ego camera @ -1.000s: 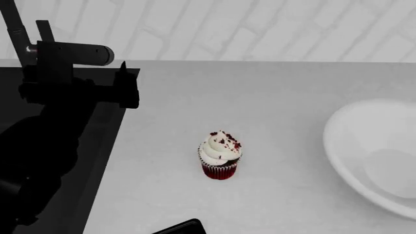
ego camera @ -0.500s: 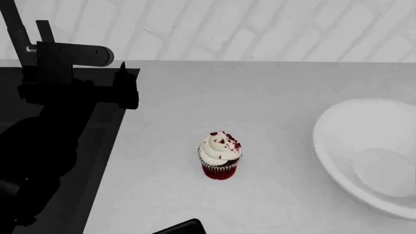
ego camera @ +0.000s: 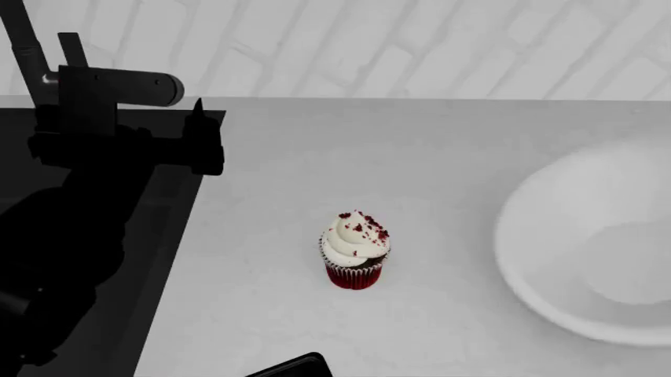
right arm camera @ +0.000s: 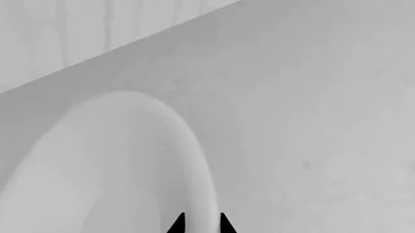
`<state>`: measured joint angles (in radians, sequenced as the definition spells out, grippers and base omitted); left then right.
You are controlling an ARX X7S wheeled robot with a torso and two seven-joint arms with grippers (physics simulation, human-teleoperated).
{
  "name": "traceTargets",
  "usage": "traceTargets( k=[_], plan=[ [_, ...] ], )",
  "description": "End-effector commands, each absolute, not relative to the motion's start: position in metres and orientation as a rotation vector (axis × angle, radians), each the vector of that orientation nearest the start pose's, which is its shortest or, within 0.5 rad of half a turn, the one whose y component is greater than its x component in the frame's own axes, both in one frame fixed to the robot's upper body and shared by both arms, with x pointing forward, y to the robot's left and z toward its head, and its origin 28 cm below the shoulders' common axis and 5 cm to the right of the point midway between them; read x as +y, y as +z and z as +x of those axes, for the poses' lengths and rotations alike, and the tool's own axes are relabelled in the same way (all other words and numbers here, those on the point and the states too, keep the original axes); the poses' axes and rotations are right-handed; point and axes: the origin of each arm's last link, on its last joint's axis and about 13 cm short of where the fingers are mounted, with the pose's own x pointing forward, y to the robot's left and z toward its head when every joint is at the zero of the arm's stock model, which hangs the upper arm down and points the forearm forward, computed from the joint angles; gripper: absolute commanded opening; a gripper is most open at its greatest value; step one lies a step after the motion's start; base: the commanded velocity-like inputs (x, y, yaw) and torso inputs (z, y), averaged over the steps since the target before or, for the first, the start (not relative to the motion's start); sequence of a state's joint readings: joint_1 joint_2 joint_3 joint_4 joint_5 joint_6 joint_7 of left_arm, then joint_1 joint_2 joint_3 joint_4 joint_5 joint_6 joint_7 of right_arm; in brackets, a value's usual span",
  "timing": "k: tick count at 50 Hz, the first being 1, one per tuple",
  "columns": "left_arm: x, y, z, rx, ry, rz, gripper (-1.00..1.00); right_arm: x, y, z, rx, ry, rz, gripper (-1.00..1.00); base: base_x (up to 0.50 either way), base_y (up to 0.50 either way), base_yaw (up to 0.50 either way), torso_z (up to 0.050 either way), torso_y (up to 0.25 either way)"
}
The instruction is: Move the fresh-baked cupcake off the tray onto the counter, and place the bowl used for mixing into the sink.
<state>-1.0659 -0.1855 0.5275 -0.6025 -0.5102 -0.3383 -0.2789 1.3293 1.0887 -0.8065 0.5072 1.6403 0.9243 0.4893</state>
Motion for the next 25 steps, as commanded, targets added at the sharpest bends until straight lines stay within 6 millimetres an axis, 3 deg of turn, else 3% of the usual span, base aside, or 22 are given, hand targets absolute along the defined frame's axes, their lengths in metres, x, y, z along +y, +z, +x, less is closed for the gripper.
traceTargets(
  k=[1, 25],
  plan=[
    [0.192, 0.183, 0.397, -0.008, -0.027, 0.066, 1.00, -0.307, 0.288, 0.275, 0.470, -0.337, 0.257, -1.00, 0.00, 0.00, 0.00, 0.000, 0.000],
    [0.191, 0.189, 0.396, -0.024, -0.031, 0.064, 1.00, -0.287, 0.339, 0.259, 0.307, -0.248, 0.284, -1.00, 0.00, 0.00, 0.00, 0.000, 0.000]
  ],
)
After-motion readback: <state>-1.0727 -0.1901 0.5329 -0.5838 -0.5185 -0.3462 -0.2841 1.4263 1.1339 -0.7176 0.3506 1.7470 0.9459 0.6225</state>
